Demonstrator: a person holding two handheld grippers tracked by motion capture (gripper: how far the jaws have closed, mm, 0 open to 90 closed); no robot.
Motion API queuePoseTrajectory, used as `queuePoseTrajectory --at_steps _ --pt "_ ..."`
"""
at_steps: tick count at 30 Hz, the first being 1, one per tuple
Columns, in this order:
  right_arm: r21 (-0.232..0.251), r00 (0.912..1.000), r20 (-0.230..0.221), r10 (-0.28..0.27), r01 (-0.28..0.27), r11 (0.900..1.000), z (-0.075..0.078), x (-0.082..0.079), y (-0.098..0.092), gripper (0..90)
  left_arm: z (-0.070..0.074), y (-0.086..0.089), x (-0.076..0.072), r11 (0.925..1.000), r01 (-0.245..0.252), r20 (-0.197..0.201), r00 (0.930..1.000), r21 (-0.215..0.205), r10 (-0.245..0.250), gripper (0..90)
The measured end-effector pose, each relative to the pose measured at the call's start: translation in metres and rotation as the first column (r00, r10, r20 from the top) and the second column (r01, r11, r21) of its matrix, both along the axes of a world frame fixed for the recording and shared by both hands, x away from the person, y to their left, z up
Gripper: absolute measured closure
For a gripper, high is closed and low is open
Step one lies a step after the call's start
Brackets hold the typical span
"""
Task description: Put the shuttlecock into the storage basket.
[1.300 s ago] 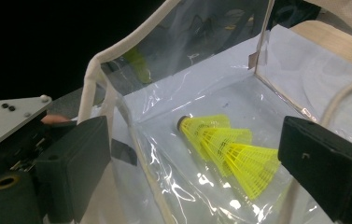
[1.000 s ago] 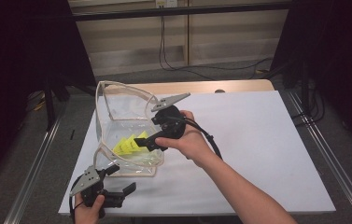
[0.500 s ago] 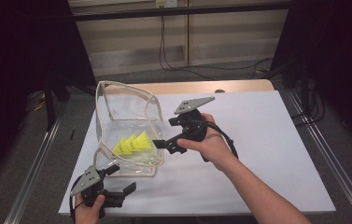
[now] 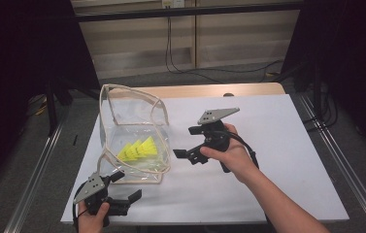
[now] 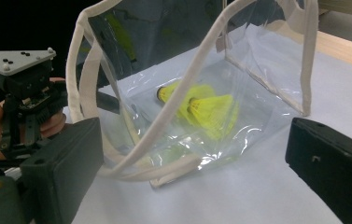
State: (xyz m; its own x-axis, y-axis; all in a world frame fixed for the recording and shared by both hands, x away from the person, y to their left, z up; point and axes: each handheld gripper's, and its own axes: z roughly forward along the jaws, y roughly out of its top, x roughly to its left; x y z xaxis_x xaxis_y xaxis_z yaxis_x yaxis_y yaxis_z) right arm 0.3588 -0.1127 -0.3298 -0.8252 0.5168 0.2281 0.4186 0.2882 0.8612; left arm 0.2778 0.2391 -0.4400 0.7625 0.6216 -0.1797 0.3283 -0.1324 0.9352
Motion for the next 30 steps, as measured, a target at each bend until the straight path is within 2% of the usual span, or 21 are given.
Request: queuePoseTrajectory --at_steps 5,9,30 --pt "0.009 1.0 0.007 0.004 -0.004 1.0 -0.006 -0.002 -0.009 3.0 0.0 0.0 0.0 1.0 -0.002 -0.002 1.0 -0.003 0.002 3.2" --pt "-0.008 0.9999 0.017 -0.004 0.004 1.0 -0.013 -0.004 -0.016 3.0 0.0 0.0 0.0 1.0 0.001 -0.002 1.0 -0.002 -0.001 3.2" --pt "0.013 0.9957 0.036 -0.085 0.085 0.996 -0.044 -0.018 -0.063 3.5 0.0 -0.001 0.0 1.0 0.001 -0.005 1.0 0.0 -0.001 3.2"
